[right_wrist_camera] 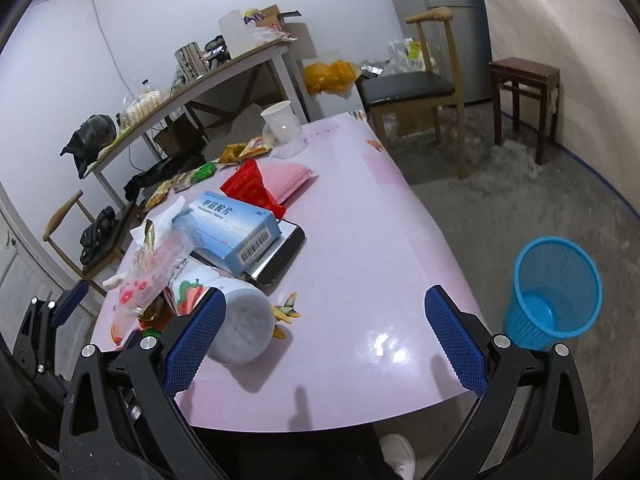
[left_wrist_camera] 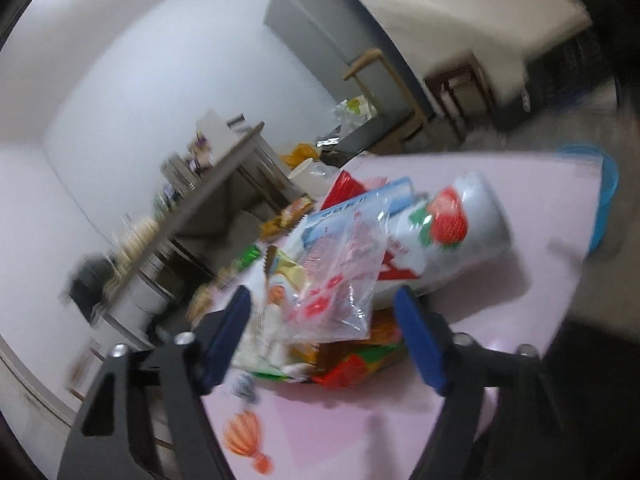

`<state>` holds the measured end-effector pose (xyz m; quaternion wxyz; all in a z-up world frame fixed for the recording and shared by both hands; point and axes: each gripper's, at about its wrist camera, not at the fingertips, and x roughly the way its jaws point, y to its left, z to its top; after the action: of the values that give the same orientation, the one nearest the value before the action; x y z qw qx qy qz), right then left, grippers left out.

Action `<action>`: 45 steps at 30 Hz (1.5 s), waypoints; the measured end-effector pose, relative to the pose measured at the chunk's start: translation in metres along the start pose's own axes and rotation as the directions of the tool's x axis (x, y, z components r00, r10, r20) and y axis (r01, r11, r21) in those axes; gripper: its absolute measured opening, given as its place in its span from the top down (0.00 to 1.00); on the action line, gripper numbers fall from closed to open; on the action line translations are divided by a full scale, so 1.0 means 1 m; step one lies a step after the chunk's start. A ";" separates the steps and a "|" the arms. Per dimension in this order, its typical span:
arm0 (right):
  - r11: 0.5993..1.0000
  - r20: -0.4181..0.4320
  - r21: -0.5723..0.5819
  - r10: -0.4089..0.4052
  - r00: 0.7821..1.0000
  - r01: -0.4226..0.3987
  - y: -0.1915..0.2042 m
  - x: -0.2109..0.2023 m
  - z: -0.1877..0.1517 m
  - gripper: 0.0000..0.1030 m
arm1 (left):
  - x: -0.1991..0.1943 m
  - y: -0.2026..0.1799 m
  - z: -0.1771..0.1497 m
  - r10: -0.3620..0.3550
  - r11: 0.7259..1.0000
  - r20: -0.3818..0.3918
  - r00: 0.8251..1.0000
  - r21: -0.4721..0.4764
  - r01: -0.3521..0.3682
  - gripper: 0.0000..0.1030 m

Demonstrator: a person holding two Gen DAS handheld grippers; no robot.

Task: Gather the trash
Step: 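Grasp the clear plastic bag from the pile with the left gripper, then grasp the clear plastic cup with the right gripper while the left holds the bag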

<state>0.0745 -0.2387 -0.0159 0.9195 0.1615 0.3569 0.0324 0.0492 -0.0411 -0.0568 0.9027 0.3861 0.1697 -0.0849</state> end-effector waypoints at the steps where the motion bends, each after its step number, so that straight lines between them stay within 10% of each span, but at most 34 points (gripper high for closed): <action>1: 1.000 0.000 -0.001 0.000 1.000 0.000 0.000 0.000 0.001 0.07 | 0.002 -0.004 -0.002 0.017 0.999 0.004 1.000 0.035 -0.017 0.40; 13: 1.000 0.013 -0.017 -0.002 1.000 0.002 0.003 -0.010 0.002 0.08 | 0.031 -0.022 -0.013 0.100 0.975 -0.034 0.994 0.205 -0.091 0.89; 23: 0.987 0.086 -0.088 0.142 0.986 -0.134 0.022 -0.013 0.081 0.08 | -0.002 0.044 0.010 -0.018 0.992 0.026 1.000 -0.125 0.021 0.92; 29: 0.956 -0.012 -0.012 0.293 0.956 -0.294 0.040 0.044 0.163 0.17 | -0.002 0.129 0.005 -0.137 0.849 0.113 0.984 -0.499 0.175 0.93; 35: 0.967 -0.175 0.082 0.252 0.952 -0.241 0.065 0.152 0.228 0.23 | 0.028 0.181 -0.011 -0.217 0.658 0.166 0.962 -0.703 0.269 0.93; 45: 0.976 -0.332 0.219 0.053 0.942 0.022 0.071 0.305 0.263 0.24 | 0.049 0.196 -0.034 -0.218 0.588 0.149 0.964 -0.768 0.252 0.93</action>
<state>0.4803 -0.1898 -0.0078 0.8215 0.2568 0.5084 0.0271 0.1423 0.1173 0.0343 0.9640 -0.0719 0.2214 -0.1286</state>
